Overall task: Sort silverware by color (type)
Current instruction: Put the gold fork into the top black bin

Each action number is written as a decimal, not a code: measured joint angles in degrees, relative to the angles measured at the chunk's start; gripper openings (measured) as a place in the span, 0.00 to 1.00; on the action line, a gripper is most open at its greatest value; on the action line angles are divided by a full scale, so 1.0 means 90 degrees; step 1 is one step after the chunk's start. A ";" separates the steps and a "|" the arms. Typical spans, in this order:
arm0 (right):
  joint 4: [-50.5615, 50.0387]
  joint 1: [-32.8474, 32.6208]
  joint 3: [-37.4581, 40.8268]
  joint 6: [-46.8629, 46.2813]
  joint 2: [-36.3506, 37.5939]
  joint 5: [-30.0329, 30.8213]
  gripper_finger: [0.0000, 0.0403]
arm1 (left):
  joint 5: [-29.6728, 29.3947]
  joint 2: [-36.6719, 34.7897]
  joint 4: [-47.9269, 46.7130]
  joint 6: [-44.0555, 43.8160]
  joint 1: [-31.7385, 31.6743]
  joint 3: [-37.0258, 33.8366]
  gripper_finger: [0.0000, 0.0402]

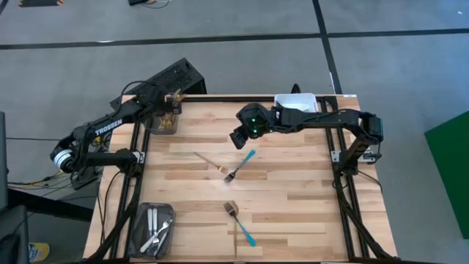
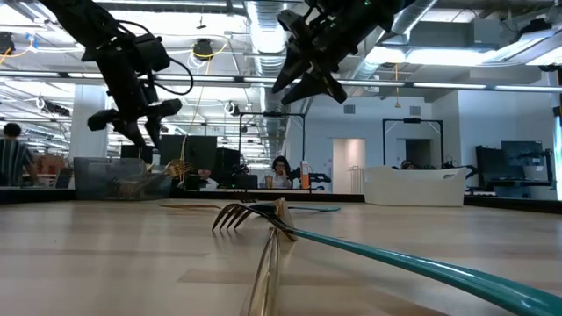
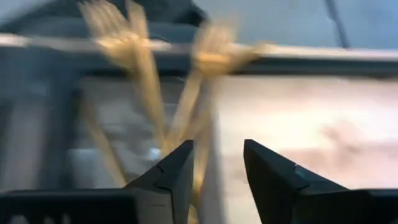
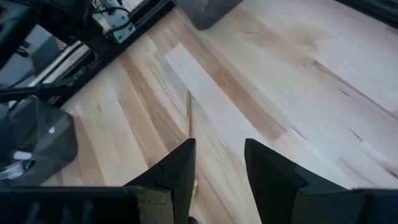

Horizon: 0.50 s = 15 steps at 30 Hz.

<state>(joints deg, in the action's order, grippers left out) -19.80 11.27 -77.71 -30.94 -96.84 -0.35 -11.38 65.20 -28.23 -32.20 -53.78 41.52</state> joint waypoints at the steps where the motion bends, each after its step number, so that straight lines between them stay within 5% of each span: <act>1: -0.0065 0.0005 0.0000 0.0000 0.0000 0.0012 0.41 | 0.0304 -0.0019 0.0029 0.0045 0.0002 0.0000 0.33; 5: -0.0368 0.0020 0.0000 -0.0167 0.0000 0.0047 0.41 | 0.1374 -0.0217 0.0257 0.0085 0.0196 0.0000 0.34; 15: -0.0533 -0.0249 0.0000 -0.0603 0.0000 0.0049 0.41 | 0.2418 -0.0582 0.1465 0.1121 0.2187 0.0000 0.32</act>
<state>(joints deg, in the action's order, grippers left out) -24.60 9.02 -77.71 -36.36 -96.84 0.10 10.38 59.96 -15.04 -22.11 -34.10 41.52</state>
